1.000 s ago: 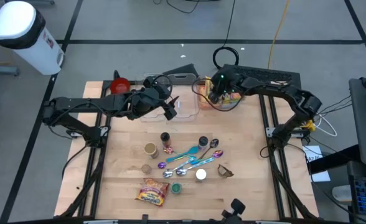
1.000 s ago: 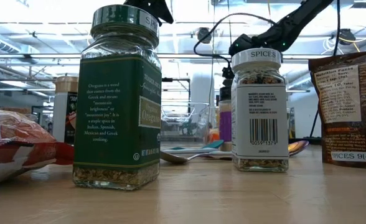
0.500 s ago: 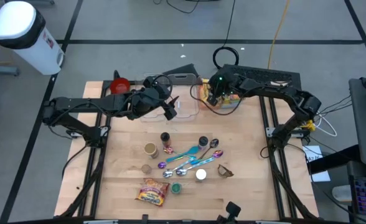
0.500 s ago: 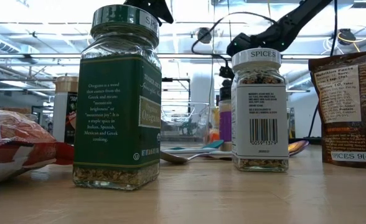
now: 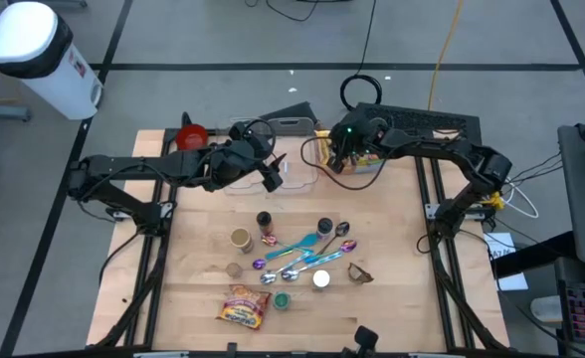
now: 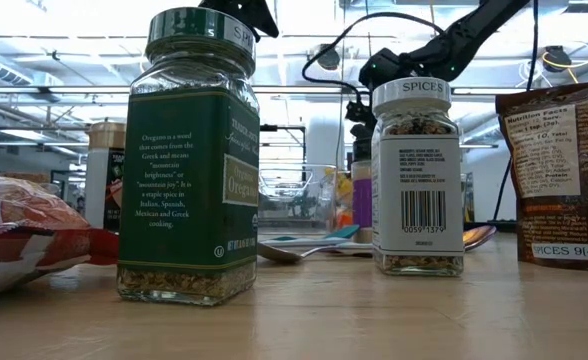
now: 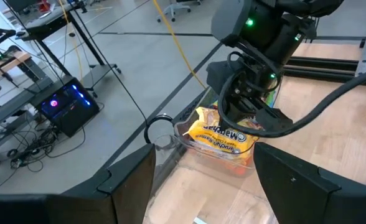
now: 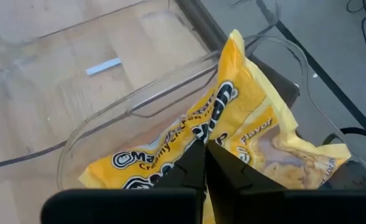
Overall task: Pick & Place Food Item
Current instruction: Put the yellow noodle pack into the right transparent bin, then put the red noodle pack into the right transparent bin
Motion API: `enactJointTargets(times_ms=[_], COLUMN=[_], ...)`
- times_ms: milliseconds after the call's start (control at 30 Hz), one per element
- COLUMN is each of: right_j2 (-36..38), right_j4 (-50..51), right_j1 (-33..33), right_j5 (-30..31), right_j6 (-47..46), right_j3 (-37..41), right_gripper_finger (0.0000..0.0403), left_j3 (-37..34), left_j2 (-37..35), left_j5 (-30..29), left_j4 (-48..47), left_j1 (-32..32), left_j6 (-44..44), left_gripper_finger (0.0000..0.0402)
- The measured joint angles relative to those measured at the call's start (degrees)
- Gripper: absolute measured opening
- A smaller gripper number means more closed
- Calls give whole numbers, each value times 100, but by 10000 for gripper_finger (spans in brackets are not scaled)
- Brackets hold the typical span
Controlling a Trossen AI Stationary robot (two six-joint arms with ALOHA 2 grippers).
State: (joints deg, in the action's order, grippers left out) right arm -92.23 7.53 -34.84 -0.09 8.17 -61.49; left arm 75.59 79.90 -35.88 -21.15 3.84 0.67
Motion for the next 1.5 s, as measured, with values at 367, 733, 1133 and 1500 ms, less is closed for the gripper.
enactJointTargets(times_ms=[367,733,1133,1500], right_j2=[50,1343,3305,4739], right_j4=[-51,881,1446,-706], right_j1=[-3,228,1484,2848], right_j5=[8,4,-1,8], right_j6=[32,-261,-1037,-1323], right_j3=[0,0,1014,2832], right_gripper_finger=[130,246,230,219], left_j3=[0,0,0,-35], left_j2=[0,0,0,127], left_j5=[0,144,3325,3888], left_j4=[-11,-454,-1944,-2974], left_j1=[0,0,-487,-2069], left_j6=[-110,-288,-1003,-2067], left_gripper_finger=[280,280,280,280])
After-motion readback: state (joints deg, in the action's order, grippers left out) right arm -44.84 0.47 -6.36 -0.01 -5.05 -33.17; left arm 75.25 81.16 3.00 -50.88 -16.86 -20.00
